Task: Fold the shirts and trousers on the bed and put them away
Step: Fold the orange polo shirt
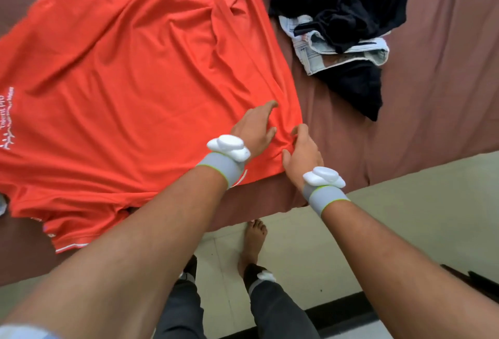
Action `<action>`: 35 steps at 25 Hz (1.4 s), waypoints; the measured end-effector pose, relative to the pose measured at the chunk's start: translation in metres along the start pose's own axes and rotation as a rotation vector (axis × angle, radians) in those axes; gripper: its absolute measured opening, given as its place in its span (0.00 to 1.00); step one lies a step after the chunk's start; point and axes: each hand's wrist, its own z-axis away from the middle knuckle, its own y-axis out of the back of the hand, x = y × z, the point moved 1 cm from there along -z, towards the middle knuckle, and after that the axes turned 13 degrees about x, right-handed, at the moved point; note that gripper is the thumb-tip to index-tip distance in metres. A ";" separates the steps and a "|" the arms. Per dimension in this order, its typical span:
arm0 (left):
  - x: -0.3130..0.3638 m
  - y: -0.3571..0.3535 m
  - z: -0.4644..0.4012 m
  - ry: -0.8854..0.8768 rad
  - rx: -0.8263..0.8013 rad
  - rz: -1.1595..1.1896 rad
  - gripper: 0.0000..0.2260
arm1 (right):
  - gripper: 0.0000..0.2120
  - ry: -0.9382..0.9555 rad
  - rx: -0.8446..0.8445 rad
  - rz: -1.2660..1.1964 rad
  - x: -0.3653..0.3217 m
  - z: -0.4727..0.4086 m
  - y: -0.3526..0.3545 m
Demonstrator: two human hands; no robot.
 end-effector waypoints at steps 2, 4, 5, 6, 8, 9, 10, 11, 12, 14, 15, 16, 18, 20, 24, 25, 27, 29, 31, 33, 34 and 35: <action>0.009 -0.007 -0.022 0.100 -0.001 -0.055 0.27 | 0.21 -0.103 0.000 -0.175 0.001 -0.001 -0.004; 0.012 -0.010 -0.037 0.240 0.062 -0.063 0.28 | 0.18 -0.141 0.005 -0.296 0.009 -0.003 -0.003; 0.012 -0.012 -0.043 0.278 0.089 -0.076 0.28 | 0.15 -0.132 0.004 -0.309 0.014 -0.005 0.000; 0.015 -0.014 -0.048 0.281 0.101 -0.100 0.29 | 0.13 -0.122 -0.007 -0.305 0.024 -0.006 0.005; 0.020 -0.014 -0.055 0.247 0.095 -0.154 0.29 | 0.17 -0.108 -0.082 -0.270 0.040 -0.004 0.014; 0.023 -0.015 -0.059 0.231 0.076 -0.189 0.26 | 0.21 -0.123 -0.136 -0.255 0.046 -0.003 0.017; 0.028 -0.017 -0.063 0.210 0.045 -0.233 0.23 | 0.23 -0.148 -0.179 -0.257 0.052 -0.003 0.021; 0.032 -0.018 -0.066 0.191 0.011 -0.278 0.20 | 0.23 -0.157 -0.207 -0.245 0.055 -0.004 0.021; 0.034 -0.017 -0.069 0.163 -0.022 -0.318 0.19 | 0.23 -0.164 -0.222 -0.248 0.054 -0.007 0.019; 0.034 -0.013 -0.073 0.097 -0.105 -0.372 0.18 | 0.23 -0.168 -0.254 -0.249 0.046 -0.012 0.018; 0.033 -0.011 -0.074 0.070 -0.143 -0.398 0.18 | 0.23 -0.179 -0.277 -0.236 0.040 -0.015 0.019; 0.033 -0.010 -0.074 0.046 -0.176 -0.435 0.16 | 0.21 -0.205 -0.307 -0.222 0.036 -0.017 0.020; 0.030 -0.009 -0.076 0.009 -0.217 -0.457 0.13 | 0.06 -0.232 -0.361 -0.168 0.034 -0.021 0.023; 0.030 -0.012 -0.077 -0.032 -0.215 -0.286 0.11 | 0.10 -0.240 -0.393 -0.225 0.030 -0.020 0.022; 0.021 -0.011 -0.075 -0.058 -0.327 0.203 0.08 | 0.15 -0.491 -0.384 -0.771 0.020 -0.026 0.019; 0.018 -0.010 -0.074 -0.050 -0.329 0.201 0.08 | 0.16 -0.491 -0.415 -0.792 0.019 -0.024 0.022; 0.015 -0.010 -0.077 -0.031 -0.306 0.168 0.11 | 0.18 -0.457 -0.508 -0.763 0.029 -0.018 0.023; 0.017 -0.005 -0.093 -0.030 -0.201 0.032 0.14 | 0.16 -0.363 -0.545 -0.628 0.045 -0.012 0.023; 0.016 0.008 -0.125 -0.033 -0.084 -0.154 0.14 | 0.16 -0.326 -0.544 -0.485 0.056 -0.011 0.022; 0.007 0.026 -0.159 -0.021 -0.034 -0.308 0.15 | 0.15 -0.381 -0.541 -0.550 0.056 -0.012 0.028; 0.003 0.035 -0.173 -0.023 -0.046 -0.388 0.14 | 0.11 -0.440 -0.523 -0.659 0.055 -0.015 0.031; 0.002 0.040 -0.186 -0.018 -0.073 -0.454 0.13 | 0.09 -0.493 -0.492 -0.785 0.053 -0.019 0.034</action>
